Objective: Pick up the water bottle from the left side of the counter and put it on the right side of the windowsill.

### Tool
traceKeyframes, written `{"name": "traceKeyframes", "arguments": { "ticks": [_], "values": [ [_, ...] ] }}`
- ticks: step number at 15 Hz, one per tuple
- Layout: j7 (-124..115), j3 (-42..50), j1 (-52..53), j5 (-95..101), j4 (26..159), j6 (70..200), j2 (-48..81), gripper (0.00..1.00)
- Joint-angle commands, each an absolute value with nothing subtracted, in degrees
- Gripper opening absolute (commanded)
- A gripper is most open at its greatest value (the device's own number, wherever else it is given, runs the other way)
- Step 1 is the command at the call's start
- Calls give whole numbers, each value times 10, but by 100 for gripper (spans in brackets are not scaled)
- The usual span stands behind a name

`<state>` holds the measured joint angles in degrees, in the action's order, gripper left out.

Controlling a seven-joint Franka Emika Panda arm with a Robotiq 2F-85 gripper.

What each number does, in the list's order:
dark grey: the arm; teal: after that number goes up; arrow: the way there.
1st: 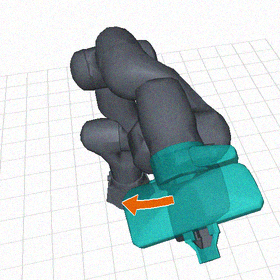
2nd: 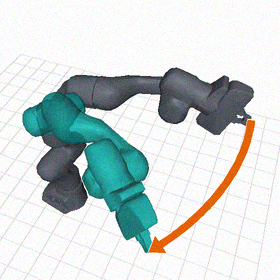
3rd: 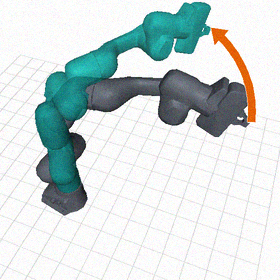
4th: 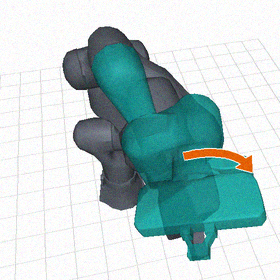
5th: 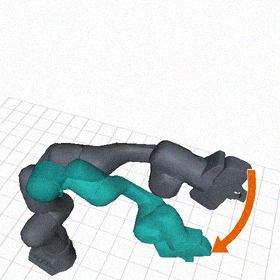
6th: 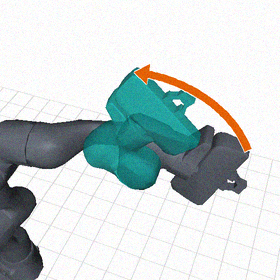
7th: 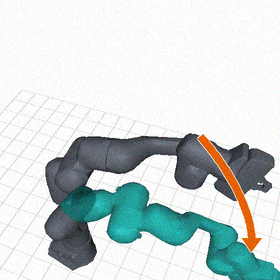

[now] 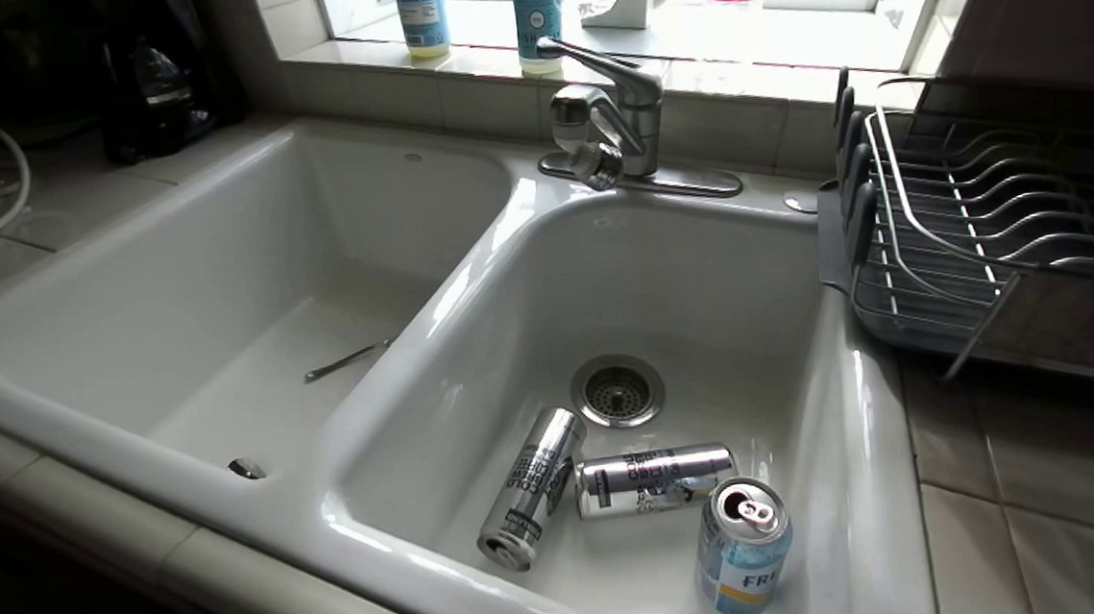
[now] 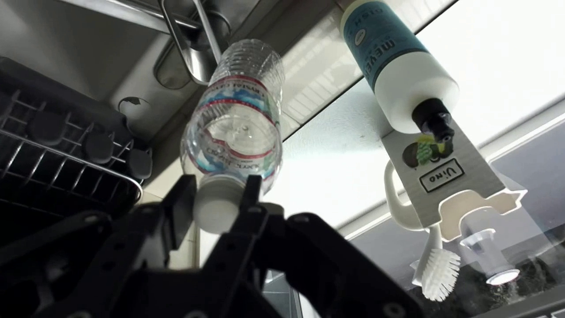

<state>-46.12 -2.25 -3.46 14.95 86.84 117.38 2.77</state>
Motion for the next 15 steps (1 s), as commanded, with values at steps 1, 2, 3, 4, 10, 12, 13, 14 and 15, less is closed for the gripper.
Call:
{"name": "traceKeyframes", "arguments": {
  "ticks": [1, 2, 3, 4, 10, 12, 13, 14, 15],
  "values": [
    [-460, -7, -19, 148, 851, 1169, 46, 31],
    [-459, -5, -18, 147, 840, 1168, 58, 31],
    [-461, -23, -34, 150, 837, 1169, 63, 31],
    [-461, -23, -34, 150, 834, 1168, 65, 8],
    [-239, -8, -60, 37, 765, 1193, 123, 8],
    [-154, 11, -52, 15, 736, 1190, 142, 8],
    [-121, -6, -68, 18, 732, 1196, 147, 8],
    [-181, 2, -58, 35, 766, 1194, 123, 8],
    [-171, 3, -60, 33, 761, 1194, 127, 31]
  ]
}}
